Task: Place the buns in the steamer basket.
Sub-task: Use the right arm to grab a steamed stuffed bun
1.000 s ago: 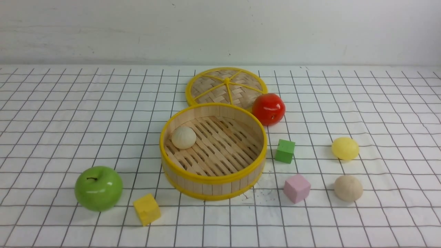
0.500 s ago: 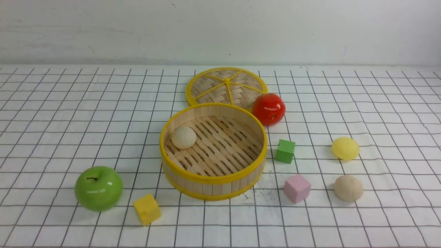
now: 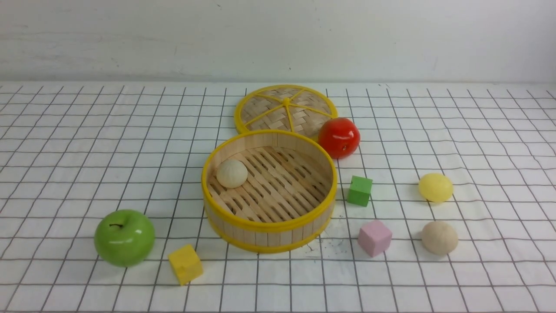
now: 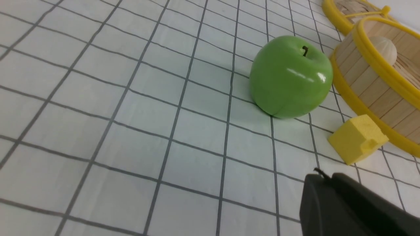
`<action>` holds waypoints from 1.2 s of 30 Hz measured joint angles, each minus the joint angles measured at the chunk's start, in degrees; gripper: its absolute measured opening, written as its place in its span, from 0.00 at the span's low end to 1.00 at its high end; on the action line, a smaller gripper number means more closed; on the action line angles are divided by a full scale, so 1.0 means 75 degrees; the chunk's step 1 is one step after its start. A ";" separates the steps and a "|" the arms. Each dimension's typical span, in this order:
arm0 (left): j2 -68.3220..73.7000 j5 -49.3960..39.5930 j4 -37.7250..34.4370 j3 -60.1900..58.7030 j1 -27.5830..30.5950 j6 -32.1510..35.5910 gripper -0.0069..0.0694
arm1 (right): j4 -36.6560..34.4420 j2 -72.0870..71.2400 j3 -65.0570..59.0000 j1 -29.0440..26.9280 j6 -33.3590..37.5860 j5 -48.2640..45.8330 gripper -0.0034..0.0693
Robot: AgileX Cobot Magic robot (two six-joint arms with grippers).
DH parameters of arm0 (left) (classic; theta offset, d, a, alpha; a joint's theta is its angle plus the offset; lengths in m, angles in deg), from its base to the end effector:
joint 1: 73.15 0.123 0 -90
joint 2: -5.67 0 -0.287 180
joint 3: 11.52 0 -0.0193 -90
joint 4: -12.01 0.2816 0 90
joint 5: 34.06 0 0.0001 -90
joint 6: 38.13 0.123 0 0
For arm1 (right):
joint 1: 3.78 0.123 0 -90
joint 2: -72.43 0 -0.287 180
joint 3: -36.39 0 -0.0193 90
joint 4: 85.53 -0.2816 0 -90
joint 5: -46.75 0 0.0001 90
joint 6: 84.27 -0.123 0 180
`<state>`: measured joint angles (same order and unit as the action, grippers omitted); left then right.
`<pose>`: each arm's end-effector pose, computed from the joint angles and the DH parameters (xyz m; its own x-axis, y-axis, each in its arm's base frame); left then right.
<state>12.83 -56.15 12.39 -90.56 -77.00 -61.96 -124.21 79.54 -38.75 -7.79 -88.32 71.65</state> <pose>0.1115 -0.0072 0.1580 -0.3130 -0.3782 -0.8712 -0.0653 0.9237 -0.3776 0.0943 -0.0390 0.2707 0.5476 0.5837 -0.5995 -0.0683 0.7453 0.6633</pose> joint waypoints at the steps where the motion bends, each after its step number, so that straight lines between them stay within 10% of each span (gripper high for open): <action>1: 0.0000 0.0000 0.0000 0.0000 0.0000 0.0000 0.13 | -0.0008 0.0000 0.0266 0.0000 -0.0011 -0.0060 0.38; 14: 0.0000 0.0000 0.0000 0.0000 0.0000 -0.0009 0.14 | 0.1064 0.4177 0.3246 0.0000 0.1132 -0.4977 0.38; 36: 0.0000 0.0000 0.0000 0.0000 0.0000 -0.0009 0.17 | 0.1685 1.0955 0.5928 0.1672 0.2045 -0.6892 0.43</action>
<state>12.83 -56.15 12.39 -90.56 -77.00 -62.02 -111.57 161.70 5.71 4.75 -72.98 19.96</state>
